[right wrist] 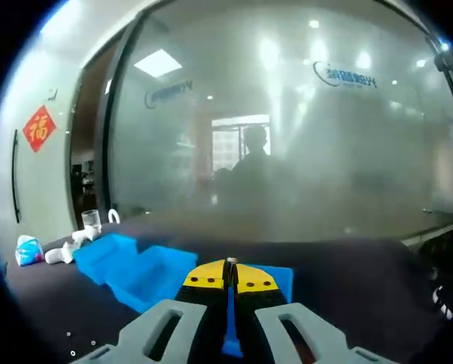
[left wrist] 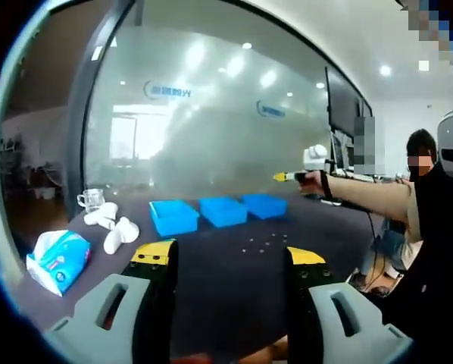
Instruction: Sort the screws, nuts, and washers into the corresponding bins
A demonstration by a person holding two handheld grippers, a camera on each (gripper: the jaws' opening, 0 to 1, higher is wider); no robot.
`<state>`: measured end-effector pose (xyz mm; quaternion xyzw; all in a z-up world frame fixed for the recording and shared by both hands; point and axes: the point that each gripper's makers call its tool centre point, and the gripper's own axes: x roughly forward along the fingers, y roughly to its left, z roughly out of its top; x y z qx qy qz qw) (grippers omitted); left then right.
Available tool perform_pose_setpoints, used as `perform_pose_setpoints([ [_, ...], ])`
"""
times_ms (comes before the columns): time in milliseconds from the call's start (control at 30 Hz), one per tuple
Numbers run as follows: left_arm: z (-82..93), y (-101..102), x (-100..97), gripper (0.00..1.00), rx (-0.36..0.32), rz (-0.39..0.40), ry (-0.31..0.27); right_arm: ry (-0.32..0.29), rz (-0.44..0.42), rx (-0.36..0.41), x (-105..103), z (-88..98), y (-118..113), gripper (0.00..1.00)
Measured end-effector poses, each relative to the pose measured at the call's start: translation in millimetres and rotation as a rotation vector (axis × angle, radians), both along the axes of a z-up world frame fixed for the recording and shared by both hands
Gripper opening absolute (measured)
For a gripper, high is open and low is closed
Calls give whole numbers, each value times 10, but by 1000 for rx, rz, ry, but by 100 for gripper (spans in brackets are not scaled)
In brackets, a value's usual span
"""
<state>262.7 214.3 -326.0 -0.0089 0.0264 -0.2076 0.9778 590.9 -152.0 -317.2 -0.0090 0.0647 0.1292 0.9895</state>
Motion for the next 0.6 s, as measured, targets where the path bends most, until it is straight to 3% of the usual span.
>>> perform_pose_setpoints([
  [400, -20, 62, -12, 52, -5, 17, 3, 27, 2, -52, 90, -112, 133, 1],
  [500, -13, 67, -14, 52, -7, 17, 1, 9, 14, -92, 88, -124, 173, 7],
  [600, -15, 70, -20, 52, -5, 17, 0, -6, 17, -108, 43, -104, 190, 22],
])
